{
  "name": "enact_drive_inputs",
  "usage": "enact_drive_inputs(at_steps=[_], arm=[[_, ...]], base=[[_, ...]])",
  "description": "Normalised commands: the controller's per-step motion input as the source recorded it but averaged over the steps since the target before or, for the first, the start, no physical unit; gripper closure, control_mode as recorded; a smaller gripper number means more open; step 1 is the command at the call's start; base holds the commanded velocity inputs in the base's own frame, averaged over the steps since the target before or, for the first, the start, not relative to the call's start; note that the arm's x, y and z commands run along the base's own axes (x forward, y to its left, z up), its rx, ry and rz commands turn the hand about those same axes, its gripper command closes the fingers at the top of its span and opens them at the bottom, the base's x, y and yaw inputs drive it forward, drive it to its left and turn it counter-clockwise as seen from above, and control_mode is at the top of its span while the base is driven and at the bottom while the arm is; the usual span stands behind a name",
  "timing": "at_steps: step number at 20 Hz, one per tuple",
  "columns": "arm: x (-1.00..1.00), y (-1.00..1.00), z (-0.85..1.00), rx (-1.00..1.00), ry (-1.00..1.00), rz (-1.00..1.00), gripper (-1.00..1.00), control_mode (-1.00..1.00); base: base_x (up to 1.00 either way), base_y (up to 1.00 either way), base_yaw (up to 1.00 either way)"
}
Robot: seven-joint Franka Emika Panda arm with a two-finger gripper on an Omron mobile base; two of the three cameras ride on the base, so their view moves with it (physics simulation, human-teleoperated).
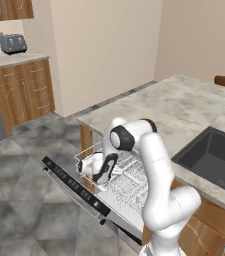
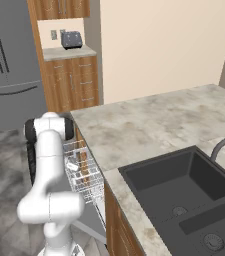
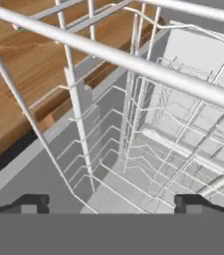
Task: Open the dishwasher door and pull out the top rack.
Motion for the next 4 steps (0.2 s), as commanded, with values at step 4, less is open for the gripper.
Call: enact_drive_inputs(at_steps=[4], arm=[[-0.42, 0.02, -0.47, 0.42, 0.34, 0.07, -1.00, -1.00]], base=[[0.00, 0.00, 0.00]])
